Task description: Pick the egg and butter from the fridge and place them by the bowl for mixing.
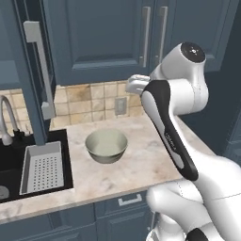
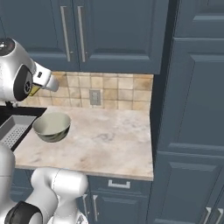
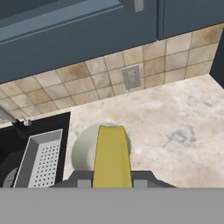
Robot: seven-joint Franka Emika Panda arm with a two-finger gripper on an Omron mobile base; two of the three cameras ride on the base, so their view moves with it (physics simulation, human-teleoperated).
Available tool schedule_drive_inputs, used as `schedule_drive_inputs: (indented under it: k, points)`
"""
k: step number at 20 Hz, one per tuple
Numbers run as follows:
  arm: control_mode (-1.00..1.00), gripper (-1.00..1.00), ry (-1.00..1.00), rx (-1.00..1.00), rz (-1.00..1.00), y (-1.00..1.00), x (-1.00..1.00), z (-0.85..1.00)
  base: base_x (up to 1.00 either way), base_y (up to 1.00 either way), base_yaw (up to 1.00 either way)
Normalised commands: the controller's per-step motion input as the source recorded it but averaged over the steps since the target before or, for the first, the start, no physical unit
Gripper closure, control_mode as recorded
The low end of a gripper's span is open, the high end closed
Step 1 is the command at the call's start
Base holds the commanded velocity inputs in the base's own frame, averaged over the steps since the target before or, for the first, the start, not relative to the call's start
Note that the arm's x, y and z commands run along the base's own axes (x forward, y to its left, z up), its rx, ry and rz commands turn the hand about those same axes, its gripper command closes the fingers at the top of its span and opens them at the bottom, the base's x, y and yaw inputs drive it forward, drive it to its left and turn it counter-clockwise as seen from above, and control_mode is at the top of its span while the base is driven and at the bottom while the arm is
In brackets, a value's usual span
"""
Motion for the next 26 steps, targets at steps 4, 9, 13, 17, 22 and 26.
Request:
schedule_drive_inputs:
  k: [4,9,13,17,22,26]
  points:
    - [1.00,1.00,0.00,0.00,0.00,0.00,0.00,0.00,0.15,0.14,0.02]
    - [1.00,1.00,0.00,0.00,0.00,0.00,0.00,0.00,0.12,0.10,0.00]
    - [1.00,1.00,0.00,0.00,0.00,0.00,0.00,0.00,0.06,0.06,0.00]
    - [1.00,1.00,0.00,0.00,0.00,0.00,0.00,0.00,0.00,0.00,0.00]
    - [1.00,1.00,0.00,0.00,0.00,0.00,0.00,0.00,-0.01,0.00,0.00]
    - [-1.00,1.00,0.00,0.00,0.00,-0.02,-0.07,-0.02,-0.15,0.00,0.00]
